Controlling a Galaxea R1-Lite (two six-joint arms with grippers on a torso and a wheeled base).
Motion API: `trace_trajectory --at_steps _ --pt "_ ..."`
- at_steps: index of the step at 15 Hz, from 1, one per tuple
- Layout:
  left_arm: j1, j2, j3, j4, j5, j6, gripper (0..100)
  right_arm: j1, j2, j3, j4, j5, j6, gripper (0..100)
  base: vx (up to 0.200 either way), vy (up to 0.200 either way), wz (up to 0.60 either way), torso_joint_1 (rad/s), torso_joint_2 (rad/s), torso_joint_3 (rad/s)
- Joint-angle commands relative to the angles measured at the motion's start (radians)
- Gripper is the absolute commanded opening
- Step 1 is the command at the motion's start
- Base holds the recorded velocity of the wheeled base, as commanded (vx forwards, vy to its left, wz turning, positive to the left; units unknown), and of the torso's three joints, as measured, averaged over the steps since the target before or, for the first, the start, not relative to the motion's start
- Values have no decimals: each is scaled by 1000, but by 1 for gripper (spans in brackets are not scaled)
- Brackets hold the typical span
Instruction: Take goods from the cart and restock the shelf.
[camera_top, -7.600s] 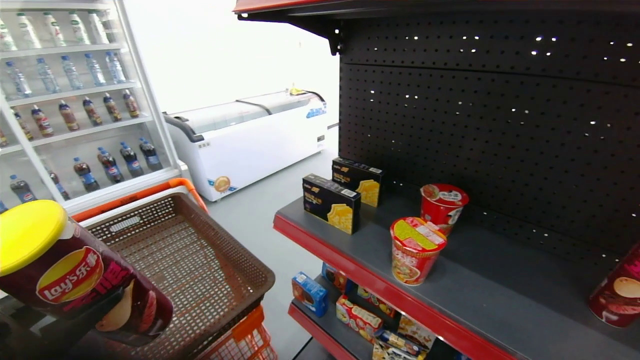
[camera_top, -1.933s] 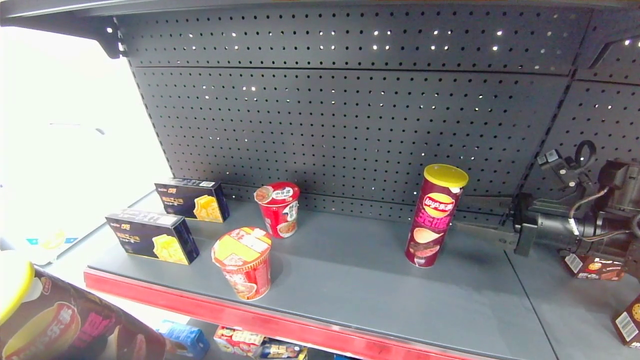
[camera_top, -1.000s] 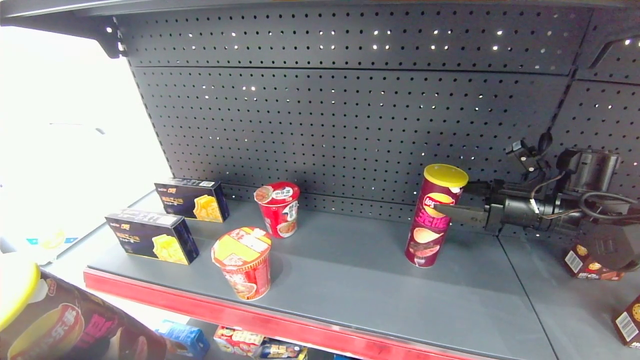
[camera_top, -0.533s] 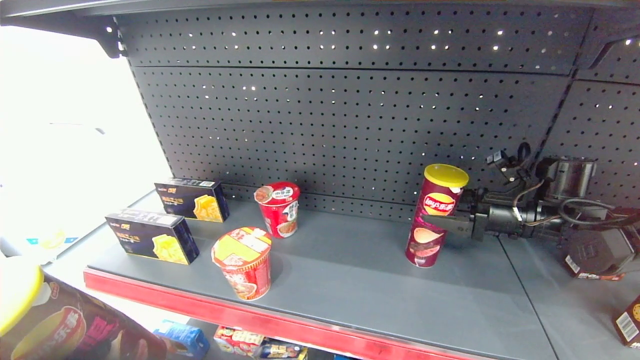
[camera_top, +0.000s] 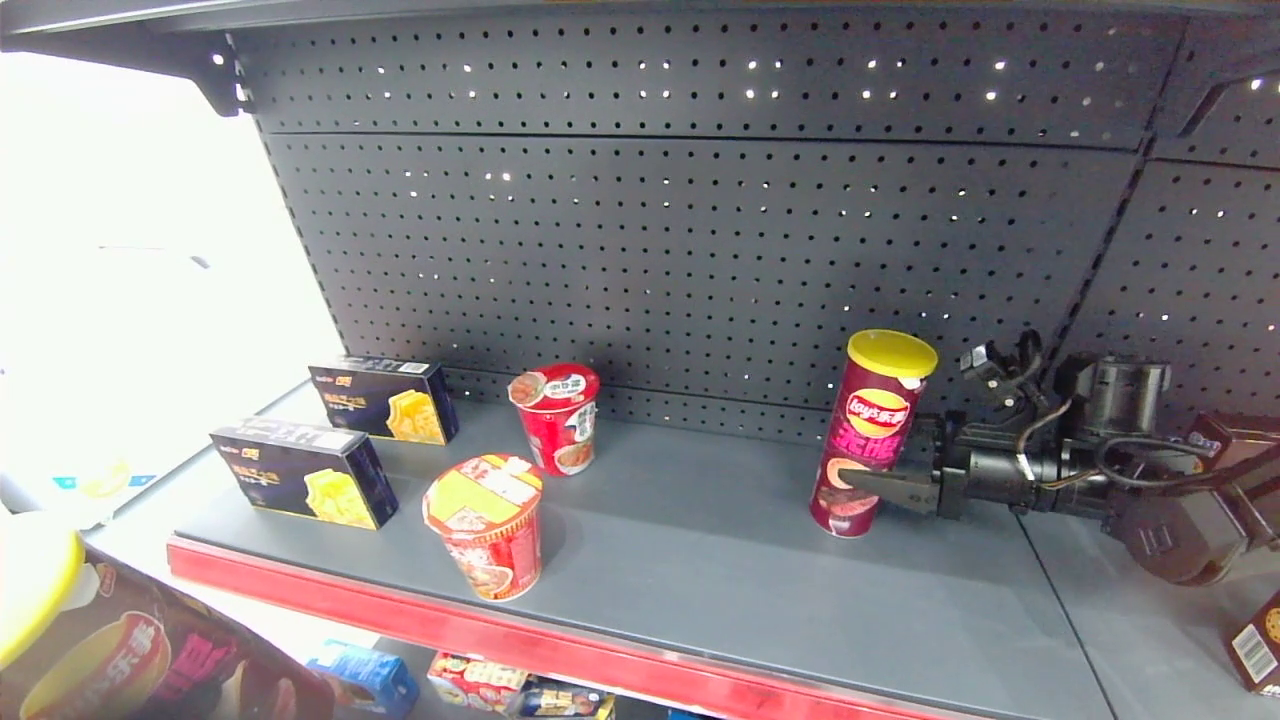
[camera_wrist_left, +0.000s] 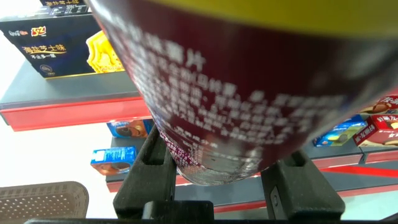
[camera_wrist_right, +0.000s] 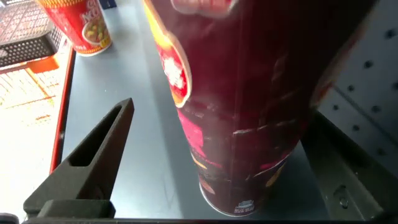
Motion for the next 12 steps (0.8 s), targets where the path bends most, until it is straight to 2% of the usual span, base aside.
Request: trace_trajectory --at_steps 1,9,10,12 --pt "0 -1 -1 0 0 0 0 6 12 8 -1 1 -1 100 0 0 0 0 0 0" --pt "0 -13 -4 0 7 0 0 9 84 12 -75 1 -3 100 0 0 0 0 0 0" --pt "0 -18 -3 0 7 0 0 9 88 12 -76 -1 -3 0 0 0 0 0 0 0" --pt "0 -24 -1 1 7 0 0 8 79 12 -84 -1 -1 0 0 0 0 0 0 0"
